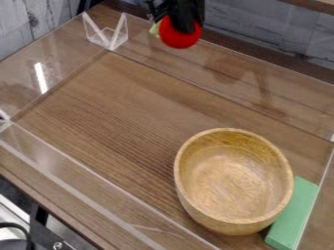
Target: Move the red fruit to the left side of the table
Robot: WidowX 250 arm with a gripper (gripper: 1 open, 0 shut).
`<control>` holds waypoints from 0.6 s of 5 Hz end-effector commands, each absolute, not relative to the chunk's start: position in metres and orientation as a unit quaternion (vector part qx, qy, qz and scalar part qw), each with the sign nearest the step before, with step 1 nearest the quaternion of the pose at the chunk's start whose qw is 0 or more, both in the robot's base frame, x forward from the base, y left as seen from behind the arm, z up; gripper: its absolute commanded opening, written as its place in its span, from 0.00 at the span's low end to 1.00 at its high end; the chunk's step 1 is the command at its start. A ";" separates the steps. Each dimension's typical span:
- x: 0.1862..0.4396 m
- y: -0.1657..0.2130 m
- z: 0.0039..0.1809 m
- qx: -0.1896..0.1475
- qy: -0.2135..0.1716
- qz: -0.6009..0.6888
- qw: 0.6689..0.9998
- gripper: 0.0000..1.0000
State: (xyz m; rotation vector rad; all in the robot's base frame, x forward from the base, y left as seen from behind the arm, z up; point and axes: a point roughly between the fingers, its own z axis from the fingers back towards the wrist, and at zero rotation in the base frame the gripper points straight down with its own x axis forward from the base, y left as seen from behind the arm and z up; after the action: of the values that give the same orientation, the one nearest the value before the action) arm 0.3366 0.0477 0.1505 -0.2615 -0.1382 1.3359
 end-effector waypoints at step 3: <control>0.309 0.077 0.167 -0.121 -0.105 0.669 0.726 0.00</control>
State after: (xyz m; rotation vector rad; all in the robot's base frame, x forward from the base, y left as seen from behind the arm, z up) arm 0.3094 0.0769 0.1492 -0.2430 -0.1764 1.4862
